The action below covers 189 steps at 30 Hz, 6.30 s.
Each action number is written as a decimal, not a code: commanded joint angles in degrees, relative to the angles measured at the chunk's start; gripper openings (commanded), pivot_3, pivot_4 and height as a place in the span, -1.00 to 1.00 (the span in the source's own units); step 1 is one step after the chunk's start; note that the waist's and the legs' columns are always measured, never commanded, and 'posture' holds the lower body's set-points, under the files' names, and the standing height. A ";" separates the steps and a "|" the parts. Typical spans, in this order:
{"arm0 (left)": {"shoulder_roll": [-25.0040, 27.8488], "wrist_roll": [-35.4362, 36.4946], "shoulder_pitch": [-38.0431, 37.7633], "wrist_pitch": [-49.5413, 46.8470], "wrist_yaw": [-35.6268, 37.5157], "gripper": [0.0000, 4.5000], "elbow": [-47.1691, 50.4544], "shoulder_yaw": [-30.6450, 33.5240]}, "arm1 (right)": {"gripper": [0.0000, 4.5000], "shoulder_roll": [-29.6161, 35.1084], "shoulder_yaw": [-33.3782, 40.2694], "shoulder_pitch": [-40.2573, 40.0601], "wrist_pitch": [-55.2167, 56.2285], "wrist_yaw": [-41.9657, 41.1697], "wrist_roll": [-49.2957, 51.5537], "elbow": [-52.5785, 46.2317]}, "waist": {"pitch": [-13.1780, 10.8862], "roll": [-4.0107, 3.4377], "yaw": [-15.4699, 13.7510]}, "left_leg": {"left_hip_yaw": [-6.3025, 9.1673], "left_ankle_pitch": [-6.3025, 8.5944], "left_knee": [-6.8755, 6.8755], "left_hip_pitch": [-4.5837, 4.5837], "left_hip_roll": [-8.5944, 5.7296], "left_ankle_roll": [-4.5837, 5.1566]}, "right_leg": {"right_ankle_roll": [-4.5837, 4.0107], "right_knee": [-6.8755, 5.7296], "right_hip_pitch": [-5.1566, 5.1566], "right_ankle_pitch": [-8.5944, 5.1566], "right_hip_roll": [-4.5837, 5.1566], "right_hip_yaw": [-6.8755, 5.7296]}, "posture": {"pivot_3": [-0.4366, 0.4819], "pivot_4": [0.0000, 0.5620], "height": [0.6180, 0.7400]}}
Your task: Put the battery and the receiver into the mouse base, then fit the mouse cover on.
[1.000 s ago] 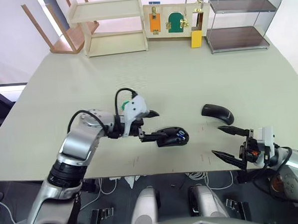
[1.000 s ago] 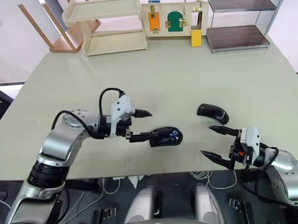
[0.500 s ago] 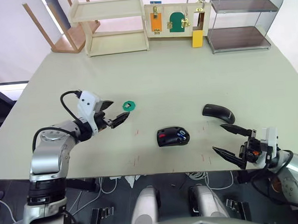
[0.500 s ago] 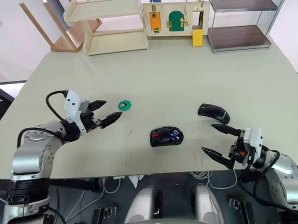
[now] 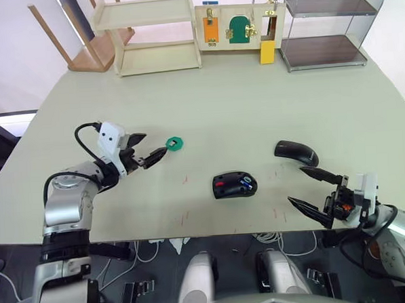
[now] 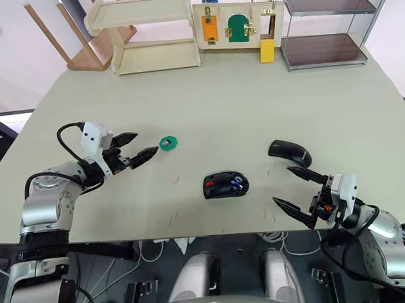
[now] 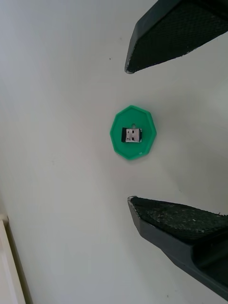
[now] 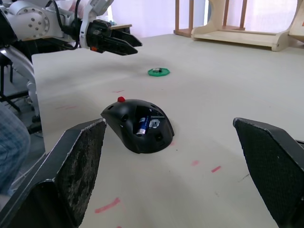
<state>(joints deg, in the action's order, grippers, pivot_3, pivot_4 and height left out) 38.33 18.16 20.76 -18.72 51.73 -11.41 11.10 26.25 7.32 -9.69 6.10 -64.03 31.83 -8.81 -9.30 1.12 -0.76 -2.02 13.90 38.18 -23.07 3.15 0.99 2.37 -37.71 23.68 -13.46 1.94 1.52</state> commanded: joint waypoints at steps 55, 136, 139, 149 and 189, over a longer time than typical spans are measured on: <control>1.40 -8.36 25.20 20.34 19.27 -0.17 -44.14 -6.17 | 1.00 -3.89 -4.38 -2.99 9.47 2.76 -3.15 -1.75 | -0.02 0.06 0.07 | 0.02 0.00 0.03 -0.01 -0.01 0.00 | 0.12 -0.07 0.00 0.06 -0.06 -0.01 | -0.05 -0.47 1.00; -2.33 -11.42 19.38 13.42 10.35 -0.36 -32.78 -9.53 | 1.00 -5.45 -7.41 -3.58 14.72 5.94 -5.77 -0.39 | -0.03 0.10 0.04 | 0.04 0.00 0.06 0.00 0.00 0.00 | 0.13 -0.15 0.00 0.09 -0.07 -0.01 | -0.05 -0.47 1.00; -2.39 -11.42 19.48 13.26 10.23 -0.36 -32.93 -9.49 | 1.00 -5.46 -7.48 -3.60 14.88 5.94 -5.79 -0.34 | -0.03 0.11 0.05 | 0.04 0.00 0.06 0.01 -0.01 0.00 | 0.14 -0.15 0.00 0.10 -0.07 -0.01 | -0.05 -0.47 1.00; -2.39 -11.54 19.75 13.22 10.17 -0.62 -33.50 -9.53 | 1.00 -5.36 -7.55 -3.71 15.23 6.10 -5.77 -0.26 | -0.03 0.11 0.05 | 0.04 0.00 0.06 0.01 -0.01 0.00 | 0.14 -0.15 0.00 0.09 -0.07 -0.01 | -0.05 -0.47 1.00; -0.78 -6.79 23.63 11.97 28.31 -0.96 -16.77 -13.17 | 1.00 -2.23 -5.77 -1.15 0.06 12.60 3.90 -12.11 | -0.03 0.11 0.06 | 0.04 0.00 0.08 -0.01 -0.01 0.00 | -0.04 -0.16 0.00 0.18 -0.08 0.00 | -0.05 -0.47 1.00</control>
<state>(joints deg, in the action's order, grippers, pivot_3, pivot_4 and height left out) 37.41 9.70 43.60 -6.26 78.38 -32.05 -1.47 23.05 0.53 -11.58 8.90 -52.53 33.04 -16.83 -9.32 1.23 -0.70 -1.97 13.89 38.27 -23.08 3.14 0.99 2.33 -37.88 23.67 -13.28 1.86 1.53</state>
